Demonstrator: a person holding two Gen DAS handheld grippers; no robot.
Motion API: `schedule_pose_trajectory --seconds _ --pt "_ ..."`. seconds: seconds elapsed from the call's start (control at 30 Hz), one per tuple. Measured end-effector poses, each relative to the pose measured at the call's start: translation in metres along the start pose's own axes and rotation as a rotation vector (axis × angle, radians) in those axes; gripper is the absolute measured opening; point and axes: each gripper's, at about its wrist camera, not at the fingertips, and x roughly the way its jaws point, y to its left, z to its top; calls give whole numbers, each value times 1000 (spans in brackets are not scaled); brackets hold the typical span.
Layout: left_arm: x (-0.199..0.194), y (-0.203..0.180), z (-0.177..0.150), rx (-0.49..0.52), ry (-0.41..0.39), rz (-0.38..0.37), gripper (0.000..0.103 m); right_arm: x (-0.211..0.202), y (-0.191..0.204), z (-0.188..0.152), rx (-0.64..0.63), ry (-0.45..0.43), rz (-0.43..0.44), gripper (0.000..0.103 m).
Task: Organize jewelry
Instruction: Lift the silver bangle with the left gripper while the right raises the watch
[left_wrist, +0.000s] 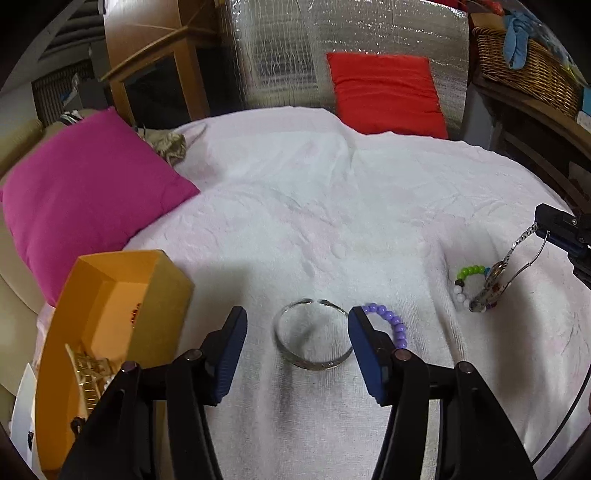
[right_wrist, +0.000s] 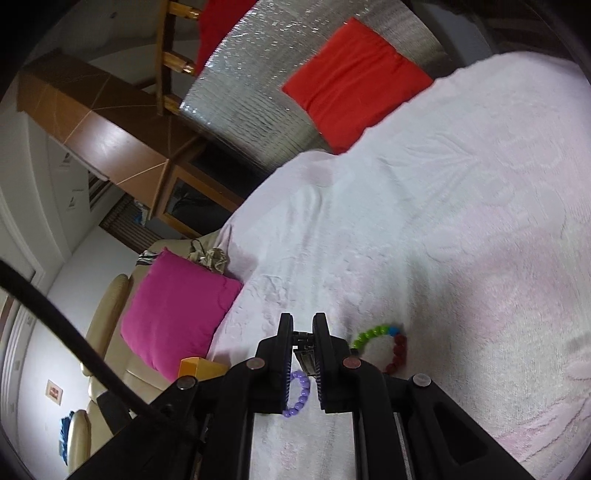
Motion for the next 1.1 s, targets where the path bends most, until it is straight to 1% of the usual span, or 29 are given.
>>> schedule_pose_trajectory --seconds 0.2,0.3,0.37,0.47,0.57,0.63,0.7,0.77,0.83,0.93,1.0,1.1 --pt "-12 5 0 -5 -38 13 58 0 9 -3 -24 -12 14 12" --pt "-9 8 0 -7 -26 -2 58 2 13 -5 -39 -11 11 12" --pt "-3 12 0 -12 -5 -16 58 5 13 -5 -41 -7 3 12" --pt "15 26 -1 -58 63 -32 58 11 6 -4 -23 19 -39 12" --pt "38 39 -5 -119 146 -72 58 19 -9 -5 32 66 -88 12" --pt "45 38 -8 -127 173 -94 58 24 -17 -5 62 89 -104 12" --pt "51 31 -10 -110 202 -117 64 28 -23 -6 81 108 -118 12" --pt "56 21 -13 -85 229 -128 65 31 -27 -7 99 123 -120 12" --pt "62 9 -16 -40 252 -133 68 32 -30 -8 103 135 -122 12" --pt "73 -1 -20 2 279 -91 69 32 -32 -9 110 140 -124 12" --pt "76 -1 -18 -4 271 -87 76 32 -34 -9 121 143 -122 12" --pt "81 -1 -15 -10 262 -87 79 33 -36 -9 133 149 -121 12"
